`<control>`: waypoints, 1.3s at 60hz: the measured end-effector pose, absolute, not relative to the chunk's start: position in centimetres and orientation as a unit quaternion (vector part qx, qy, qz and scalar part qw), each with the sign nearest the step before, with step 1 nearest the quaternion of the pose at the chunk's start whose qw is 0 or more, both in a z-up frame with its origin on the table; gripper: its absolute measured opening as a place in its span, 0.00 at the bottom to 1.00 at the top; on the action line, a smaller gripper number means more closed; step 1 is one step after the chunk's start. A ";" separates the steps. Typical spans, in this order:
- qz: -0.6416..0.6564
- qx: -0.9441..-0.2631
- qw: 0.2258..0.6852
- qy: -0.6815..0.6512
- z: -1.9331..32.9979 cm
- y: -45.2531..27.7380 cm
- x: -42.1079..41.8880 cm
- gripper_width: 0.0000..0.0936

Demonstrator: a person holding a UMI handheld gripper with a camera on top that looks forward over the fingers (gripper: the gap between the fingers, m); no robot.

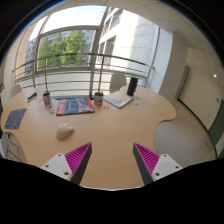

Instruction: Arrange mouse

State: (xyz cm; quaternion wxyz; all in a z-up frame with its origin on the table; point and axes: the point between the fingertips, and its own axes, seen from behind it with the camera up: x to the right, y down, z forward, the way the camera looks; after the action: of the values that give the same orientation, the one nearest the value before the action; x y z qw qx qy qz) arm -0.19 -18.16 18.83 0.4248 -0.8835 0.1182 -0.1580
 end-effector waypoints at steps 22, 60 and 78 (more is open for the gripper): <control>-0.135 -0.903 0.387 0.127 9.4 -22.1 -11.8 0.91; -0.026 -0.911 0.400 0.095 -1.7 4.9 -18.9 0.92; -0.060 -0.903 0.414 0.096 -1.9 10.3 -17.3 0.58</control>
State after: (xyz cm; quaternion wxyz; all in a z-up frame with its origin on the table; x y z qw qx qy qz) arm -17.32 10.26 -1.86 0.4144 -0.9031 0.0956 -0.0600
